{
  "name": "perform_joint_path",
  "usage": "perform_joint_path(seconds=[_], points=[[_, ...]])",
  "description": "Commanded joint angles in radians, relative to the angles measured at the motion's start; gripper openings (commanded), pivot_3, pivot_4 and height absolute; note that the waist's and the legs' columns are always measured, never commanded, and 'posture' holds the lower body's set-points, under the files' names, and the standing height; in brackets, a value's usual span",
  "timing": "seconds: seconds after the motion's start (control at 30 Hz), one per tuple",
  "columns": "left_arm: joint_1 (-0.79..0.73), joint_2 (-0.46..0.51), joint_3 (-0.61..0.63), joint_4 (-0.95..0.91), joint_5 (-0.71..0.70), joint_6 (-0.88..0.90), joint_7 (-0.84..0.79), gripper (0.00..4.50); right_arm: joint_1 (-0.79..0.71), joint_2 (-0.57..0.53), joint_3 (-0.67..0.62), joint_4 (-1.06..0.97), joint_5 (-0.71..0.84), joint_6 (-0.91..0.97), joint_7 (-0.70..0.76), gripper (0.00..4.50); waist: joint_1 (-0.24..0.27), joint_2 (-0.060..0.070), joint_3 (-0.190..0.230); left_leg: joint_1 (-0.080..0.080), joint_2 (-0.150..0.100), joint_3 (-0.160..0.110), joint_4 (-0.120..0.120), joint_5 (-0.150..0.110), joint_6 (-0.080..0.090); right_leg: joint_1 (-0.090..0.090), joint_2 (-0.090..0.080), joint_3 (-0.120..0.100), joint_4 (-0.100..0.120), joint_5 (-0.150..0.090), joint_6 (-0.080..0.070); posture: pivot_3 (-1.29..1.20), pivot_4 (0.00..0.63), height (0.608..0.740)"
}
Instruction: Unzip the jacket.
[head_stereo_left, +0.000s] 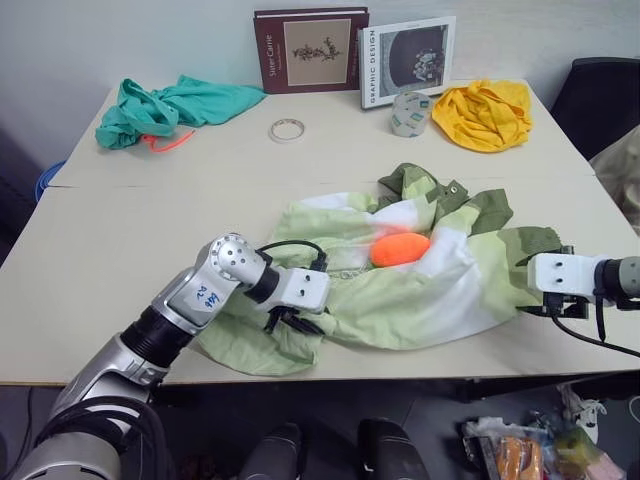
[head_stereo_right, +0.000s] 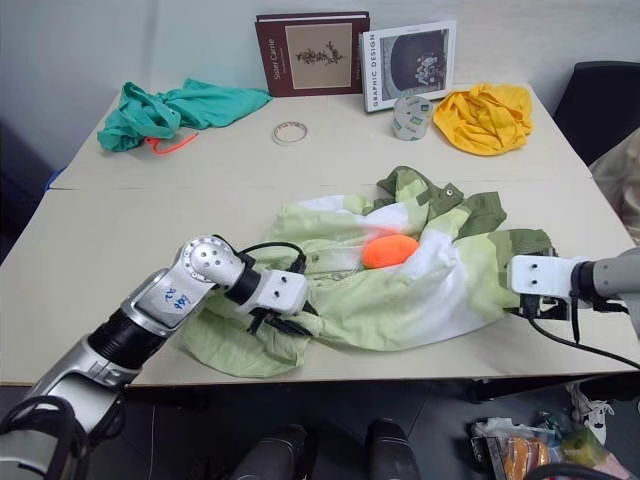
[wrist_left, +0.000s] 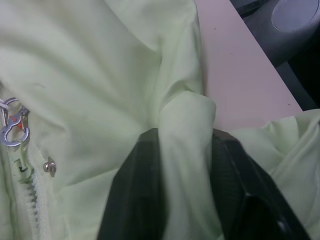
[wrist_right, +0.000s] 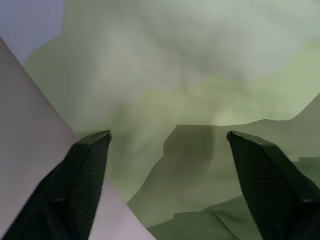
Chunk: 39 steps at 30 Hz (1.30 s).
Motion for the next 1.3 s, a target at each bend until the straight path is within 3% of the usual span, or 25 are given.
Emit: perform_joint_path(seconds=[0.03, 0.27, 0.4, 0.47, 0.6, 0.73, 1.0, 1.2, 1.3], points=[[0.01, 0.013, 0.033, -0.038, -0.007, 0.008, -0.008, 0.0, 0.003, 0.006, 0.016, 0.02, 0.003, -0.013, 0.021, 2.43, 0.0, 0.0, 0.0, 0.0, 0.0, 0.0, 0.0, 0.0, 0.0, 0.0, 0.0, 0.0, 0.0, 0.0, 0.0, 0.0, 0.15, 0.74], [0.029, 0.029, 0.042, -0.042, 0.007, -0.01, -0.001, 0.0, 0.106, -0.029, -0.022, -0.09, 0.113, 0.055, 0.146, 0.01, 0.002, 0.0, 0.0, 0.0, 0.0, 0.0, 0.0, 0.0, 0.0, 0.0, 0.0, 0.0, 0.0, 0.0, 0.0, 0.0, 0.15, 0.74], [0.042, 0.041, 0.056, -0.05, -0.003, -0.013, -0.009, 0.0, 0.075, 0.015, -0.089, -0.203, 0.169, 0.146, 0.063, 0.01, -0.002, 0.0, 0.0, 0.0, 0.0, 0.0, 0.0, 0.0, 0.0, 0.0, 0.0, 0.0, 0.0, 0.0, 0.0, 0.0, 0.15, 0.74], [0.048, 0.04, 0.06, -0.058, -0.01, -0.008, -0.008, 0.0, 0.047, -0.001, -0.085, -0.237, 0.16, 0.172, 0.064, 0.35, -0.002, 0.001, 0.0, 0.0, 0.0, 0.0, 0.0, 0.0, 0.0, -0.001, 0.0, 0.0, 0.001, 0.0, 0.0, 0.0, 0.15, 0.74], [0.057, 0.032, 0.07, -0.069, -0.017, -0.003, 0.002, 0.0, -0.147, 0.06, -0.021, -0.263, 0.095, 0.255, 0.003, 1.53, -0.002, 0.001, 0.0, 0.0, 0.0, 0.0, 0.0, 0.0, 0.0, -0.001, 0.0, 0.0, 0.001, 0.0, 0.0, 0.0, 0.15, 0.74], [0.065, 0.029, 0.082, -0.078, -0.016, -0.004, 0.01, 0.0, -0.307, 0.07, 0.115, -0.133, -0.093, 0.126, -0.011, 2.81, 0.0, 0.001, 0.0, 0.0, 0.0, 0.0, 0.0, 0.0, -0.001, -0.002, 0.0, 0.0, 0.001, 0.0, 0.0, 0.0, 0.15, 0.74], [0.077, 0.011, 0.1, -0.088, -0.01, 0.002, 0.041, 0.0, -0.673, 0.198, 0.34, 0.412, -0.367, -0.251, -0.165, 2.81, -0.013, 0.001, 0.0, -0.002, -0.002, 0.0, -0.002, 0.0, 0.001, -0.003, -0.001, 0.001, 0.0, 0.0, 0.0, 0.0, 0.15, 0.74], [0.093, 0.014, 0.102, -0.114, -0.007, 0.018, 0.059, 0.0, -0.796, 0.311, 0.397, 0.631, -0.439, -0.334, -0.257, 2.81, -0.028, 0.001, 0.0, -0.002, -0.001, 0.0, -0.003, 0.0, 0.0, -0.004, 0.0, 0.001, 0.002, 0.0, 0.0, 0.0, 0.15, 0.74], [0.096, 0.02, 0.107, -0.121, -0.007, 0.026, 0.065, 0.0, -0.808, 0.341, 0.399, 0.683, -0.44, -0.353, -0.24, 2.22, -0.029, 0.001, 0.0, -0.002, -0.001, 0.0, -0.003, 0.0, 0.0, -0.004, 0.0, 0.001, 0.002, 0.0, 0.0, 0.0, 0.15, 0.74]])
